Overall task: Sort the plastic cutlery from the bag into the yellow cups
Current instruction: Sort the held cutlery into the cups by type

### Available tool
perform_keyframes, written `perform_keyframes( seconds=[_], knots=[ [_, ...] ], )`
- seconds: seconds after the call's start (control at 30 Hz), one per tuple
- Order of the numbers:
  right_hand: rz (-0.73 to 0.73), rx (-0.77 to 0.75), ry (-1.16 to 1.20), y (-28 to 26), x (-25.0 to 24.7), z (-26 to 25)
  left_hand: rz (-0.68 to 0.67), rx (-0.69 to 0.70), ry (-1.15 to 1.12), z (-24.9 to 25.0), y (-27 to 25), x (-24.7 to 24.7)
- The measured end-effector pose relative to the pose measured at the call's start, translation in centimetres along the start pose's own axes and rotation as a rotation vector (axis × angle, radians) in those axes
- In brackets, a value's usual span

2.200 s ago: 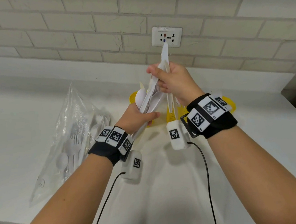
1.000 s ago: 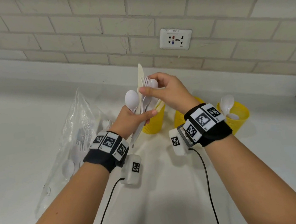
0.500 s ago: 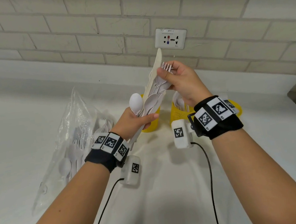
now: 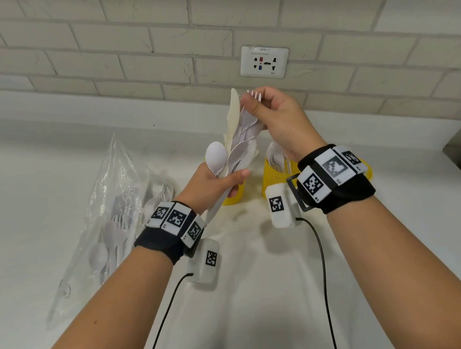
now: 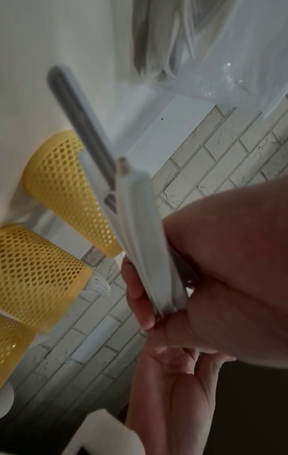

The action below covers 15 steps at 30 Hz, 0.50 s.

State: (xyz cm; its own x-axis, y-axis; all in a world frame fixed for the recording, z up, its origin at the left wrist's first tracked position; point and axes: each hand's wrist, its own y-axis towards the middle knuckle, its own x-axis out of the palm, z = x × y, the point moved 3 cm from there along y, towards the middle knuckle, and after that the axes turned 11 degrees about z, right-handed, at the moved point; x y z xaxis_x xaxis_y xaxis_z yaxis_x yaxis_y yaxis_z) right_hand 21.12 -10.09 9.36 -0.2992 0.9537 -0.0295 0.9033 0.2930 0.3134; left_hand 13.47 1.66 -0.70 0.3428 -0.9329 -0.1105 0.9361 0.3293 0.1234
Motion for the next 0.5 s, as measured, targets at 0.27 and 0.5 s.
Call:
perform_keyframes(
  seconds=[0.27,0.5],
  knots=[
    [0.004,-0.017,-0.062,-0.1,0.4,-0.2,-0.031,0.036,-0.021,0.1,0.1,0.4],
    [0.134,-0.060,0.034,0.2,-0.7,-1.2,-0.033,0.061,-0.007,-0.3,-0.1,0.8]
  ],
)
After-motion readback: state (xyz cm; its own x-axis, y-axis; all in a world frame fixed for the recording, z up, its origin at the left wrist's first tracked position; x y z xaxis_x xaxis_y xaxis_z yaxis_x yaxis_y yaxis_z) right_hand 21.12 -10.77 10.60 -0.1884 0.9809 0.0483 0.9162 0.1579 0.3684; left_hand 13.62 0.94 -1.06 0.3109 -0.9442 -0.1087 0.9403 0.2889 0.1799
